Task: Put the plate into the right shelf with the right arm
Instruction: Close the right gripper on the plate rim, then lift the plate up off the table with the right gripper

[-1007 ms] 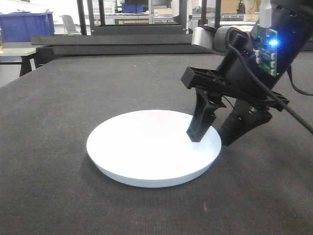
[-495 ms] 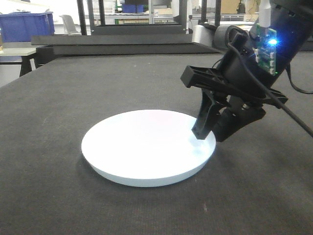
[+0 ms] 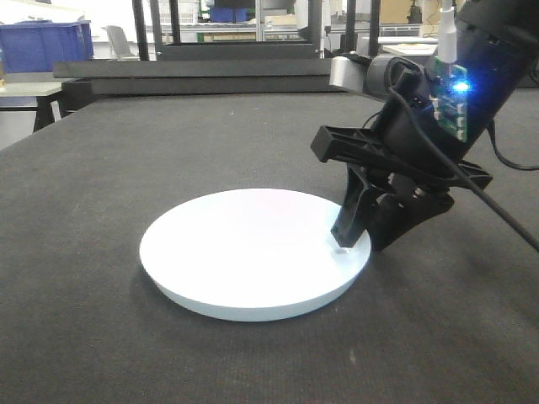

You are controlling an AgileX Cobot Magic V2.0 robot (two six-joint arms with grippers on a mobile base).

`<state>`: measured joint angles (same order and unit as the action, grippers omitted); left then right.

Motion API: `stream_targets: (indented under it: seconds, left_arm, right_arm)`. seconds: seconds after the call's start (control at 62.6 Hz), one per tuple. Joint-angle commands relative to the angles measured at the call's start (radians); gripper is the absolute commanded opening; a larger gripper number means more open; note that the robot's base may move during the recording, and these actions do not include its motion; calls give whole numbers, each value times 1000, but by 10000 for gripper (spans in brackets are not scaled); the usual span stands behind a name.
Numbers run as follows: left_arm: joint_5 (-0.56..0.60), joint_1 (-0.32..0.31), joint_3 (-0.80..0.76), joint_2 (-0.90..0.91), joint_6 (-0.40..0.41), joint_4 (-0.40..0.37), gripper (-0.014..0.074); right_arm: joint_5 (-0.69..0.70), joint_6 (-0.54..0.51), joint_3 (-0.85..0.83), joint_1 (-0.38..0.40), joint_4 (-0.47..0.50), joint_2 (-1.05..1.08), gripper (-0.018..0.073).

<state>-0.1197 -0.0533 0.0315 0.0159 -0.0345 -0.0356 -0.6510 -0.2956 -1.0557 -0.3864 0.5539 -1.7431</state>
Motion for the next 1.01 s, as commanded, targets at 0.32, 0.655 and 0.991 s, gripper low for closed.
stream_targets:
  seconds: [0.32, 0.655, 0.991]
  left_arm:
    - [85, 1, 10, 6, 3, -6, -47]
    - [85, 1, 10, 6, 3, -6, -47]
    - [85, 1, 10, 6, 3, -6, -47]
  right_arm:
    - [-1, -9, -39, 0, 12, 14, 58]
    - [-36, -9, -84, 33, 13, 231, 56]
    - [54, -9, -2, 43, 5, 660, 56]
